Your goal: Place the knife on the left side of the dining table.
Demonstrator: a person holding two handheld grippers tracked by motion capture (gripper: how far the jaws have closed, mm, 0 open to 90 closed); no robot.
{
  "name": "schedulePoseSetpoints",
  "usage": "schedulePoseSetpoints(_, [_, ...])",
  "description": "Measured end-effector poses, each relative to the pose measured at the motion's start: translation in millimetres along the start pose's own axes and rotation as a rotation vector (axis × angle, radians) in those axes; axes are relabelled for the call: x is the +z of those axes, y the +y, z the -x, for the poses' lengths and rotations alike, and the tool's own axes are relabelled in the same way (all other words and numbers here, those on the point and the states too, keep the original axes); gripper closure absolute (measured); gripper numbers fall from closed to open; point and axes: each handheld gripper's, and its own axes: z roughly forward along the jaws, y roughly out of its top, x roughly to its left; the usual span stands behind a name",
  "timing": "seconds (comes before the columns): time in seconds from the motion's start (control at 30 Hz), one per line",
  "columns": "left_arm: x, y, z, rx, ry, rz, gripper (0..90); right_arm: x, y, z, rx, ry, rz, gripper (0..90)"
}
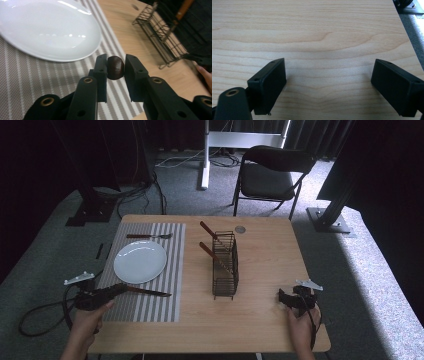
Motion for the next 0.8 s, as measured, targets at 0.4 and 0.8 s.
schedulePoseSetpoints(0.4, [16.3, -11.9, -21.1, -0.028, 0.118, -0.024, 56.6, 0.0, 0.0, 0.0, 0.0, 0.0, 0.0, 12.0])
schedulePoseSetpoints(0.8, [32.2, -15.8, -30.2, -0.043, 0.187, -0.055, 44.5, 0.0, 0.0, 0.0, 0.0, 0.0, 0.0, 12.0])
